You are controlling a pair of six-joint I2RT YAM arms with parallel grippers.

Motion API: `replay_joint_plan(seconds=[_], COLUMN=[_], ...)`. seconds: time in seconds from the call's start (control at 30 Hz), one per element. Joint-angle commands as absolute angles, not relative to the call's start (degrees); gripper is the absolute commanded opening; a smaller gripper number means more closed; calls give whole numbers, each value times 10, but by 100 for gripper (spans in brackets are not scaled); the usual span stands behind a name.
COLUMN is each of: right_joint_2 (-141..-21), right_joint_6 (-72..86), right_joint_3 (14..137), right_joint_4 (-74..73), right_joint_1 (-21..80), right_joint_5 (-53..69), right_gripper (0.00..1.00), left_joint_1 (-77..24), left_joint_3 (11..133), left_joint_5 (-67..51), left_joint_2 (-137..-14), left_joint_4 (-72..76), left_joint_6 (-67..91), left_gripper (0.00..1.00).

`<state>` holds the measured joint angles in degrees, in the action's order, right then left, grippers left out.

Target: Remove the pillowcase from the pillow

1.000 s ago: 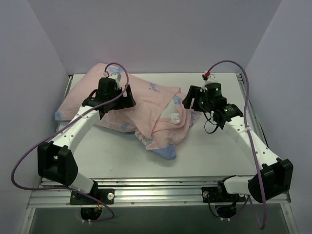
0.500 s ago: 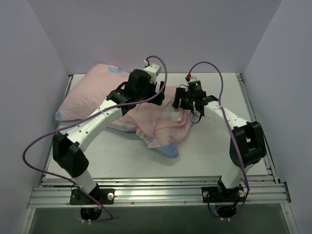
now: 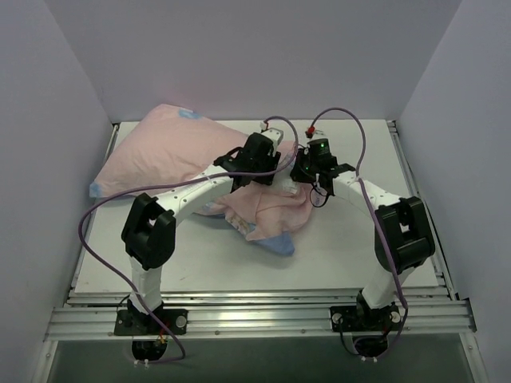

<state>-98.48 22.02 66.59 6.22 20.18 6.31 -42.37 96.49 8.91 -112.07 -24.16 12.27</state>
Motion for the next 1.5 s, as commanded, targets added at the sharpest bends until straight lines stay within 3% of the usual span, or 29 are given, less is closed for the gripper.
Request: replay_joint_plan(seconds=[0.0, 0.07, 0.1, 0.2, 0.6, 1.03, 1.47], right_joint_2=[-962, -958, -955, -947, -955, -976, -1051], right_joint_6=[222, 222, 223, 229, 265, 309, 317], right_joint_3=[641, 632, 622, 608, 638, 715, 706], right_joint_4=[67, 66, 67, 72, 73, 73, 84], right_joint_1=[186, 166, 157, 125, 62, 33, 40], right_joint_5=[37, 28, 29, 31, 39, 48, 83], right_gripper=[18, 9, 7, 0, 0, 0, 0], left_joint_1=[-416, -405, -402, -384, -367, -361, -348], left_joint_3=[916, 871, 853, 780, 603, 556, 500], left_joint_5=[112, 107, 105, 97, -22, -69, -111], left_joint_2=[-1114, -1101, -1081, -1031, -818, -758, -654], left_joint_4=[-257, -263, -262, -253, -196, -225, -221], left_joint_6=[154, 174, 179, 190, 143, 108, 107], left_gripper=[49, 24, 3, 2, 2, 2, 2])
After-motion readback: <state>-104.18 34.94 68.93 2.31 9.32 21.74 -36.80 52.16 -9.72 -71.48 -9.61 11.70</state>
